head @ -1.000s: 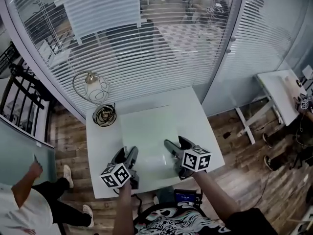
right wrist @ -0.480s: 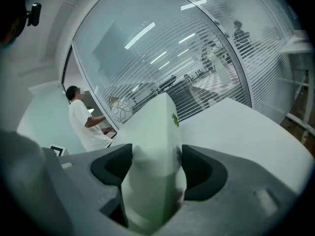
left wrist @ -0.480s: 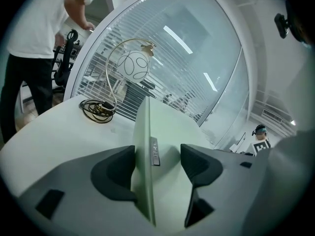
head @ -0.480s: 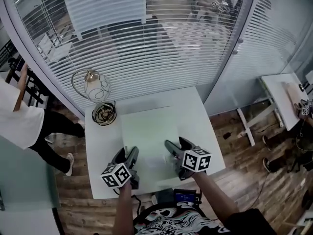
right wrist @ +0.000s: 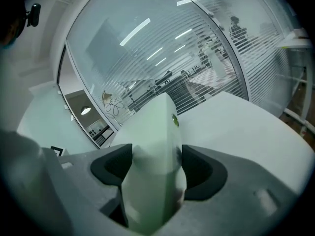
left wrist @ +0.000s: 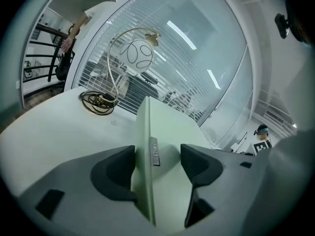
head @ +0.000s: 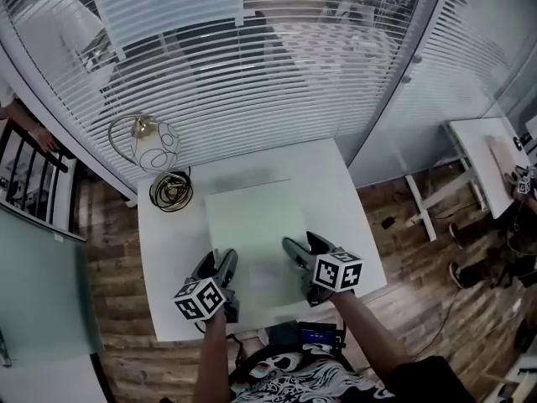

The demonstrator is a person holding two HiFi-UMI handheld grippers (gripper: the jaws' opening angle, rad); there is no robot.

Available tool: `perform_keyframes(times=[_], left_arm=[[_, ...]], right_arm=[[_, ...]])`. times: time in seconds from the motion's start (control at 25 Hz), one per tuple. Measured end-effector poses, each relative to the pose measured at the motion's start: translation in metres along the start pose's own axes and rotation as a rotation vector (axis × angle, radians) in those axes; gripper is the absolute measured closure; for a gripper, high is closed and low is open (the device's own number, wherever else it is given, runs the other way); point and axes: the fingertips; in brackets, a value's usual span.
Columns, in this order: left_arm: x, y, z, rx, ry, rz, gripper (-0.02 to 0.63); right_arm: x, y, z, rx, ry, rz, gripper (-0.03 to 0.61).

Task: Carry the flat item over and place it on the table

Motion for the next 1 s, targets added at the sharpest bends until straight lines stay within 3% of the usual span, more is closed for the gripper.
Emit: perform_keyframes(times=[1.0], left_arm=[[-0.038, -0.044, -0.04, -0.114, 0.057, 0.089, 0.324]], right_arm=[[0.05, -0.037, -0.037, -0.13, -0.061, -0.059, 0.279]])
Point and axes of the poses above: the fingertips, and each gripper's own axes: z backward along the fingers, x to its right, y out of its top, and after that the axes turned 4 degrees about -y, right-handed
